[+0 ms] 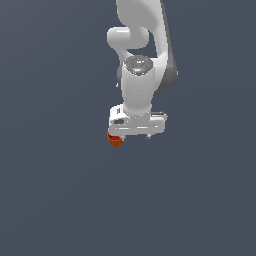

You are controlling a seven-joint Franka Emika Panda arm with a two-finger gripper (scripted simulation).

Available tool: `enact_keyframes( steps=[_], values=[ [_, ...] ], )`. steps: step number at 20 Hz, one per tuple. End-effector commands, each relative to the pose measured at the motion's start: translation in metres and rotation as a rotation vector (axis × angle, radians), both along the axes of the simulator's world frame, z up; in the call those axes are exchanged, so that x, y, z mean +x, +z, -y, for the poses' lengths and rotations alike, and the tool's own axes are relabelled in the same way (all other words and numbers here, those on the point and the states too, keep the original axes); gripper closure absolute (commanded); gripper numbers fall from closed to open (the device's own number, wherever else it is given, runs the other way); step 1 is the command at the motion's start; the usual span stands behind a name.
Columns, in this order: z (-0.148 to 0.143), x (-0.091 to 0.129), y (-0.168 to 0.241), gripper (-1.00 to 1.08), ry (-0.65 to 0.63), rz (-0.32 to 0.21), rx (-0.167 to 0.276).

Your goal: Pick up the object and move it to a goal position.

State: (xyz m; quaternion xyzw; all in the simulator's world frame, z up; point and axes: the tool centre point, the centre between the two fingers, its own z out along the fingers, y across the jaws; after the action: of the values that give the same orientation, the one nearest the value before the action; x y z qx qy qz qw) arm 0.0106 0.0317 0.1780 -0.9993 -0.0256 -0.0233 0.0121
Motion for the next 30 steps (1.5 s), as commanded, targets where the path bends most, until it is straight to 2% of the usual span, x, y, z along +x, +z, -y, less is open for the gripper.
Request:
enact_keyframes(
  steps=[1, 8, 16, 23, 30],
  values=[
    [0.0, 0.0, 0.0, -0.2, 0.0, 0.0, 0.0],
    [0.007, 0.005, 0.01, -0.2, -0.031, 0.015, 0.012],
    [0.007, 0.003, 0.003, -0.2, -0.014, 0.022, 0.031],
    [0.007, -0.003, -0.016, -0.2, 0.025, 0.049, 0.083],
    [0.01, -0.015, -0.041, -0.2, 0.078, 0.107, 0.155]
  ],
)
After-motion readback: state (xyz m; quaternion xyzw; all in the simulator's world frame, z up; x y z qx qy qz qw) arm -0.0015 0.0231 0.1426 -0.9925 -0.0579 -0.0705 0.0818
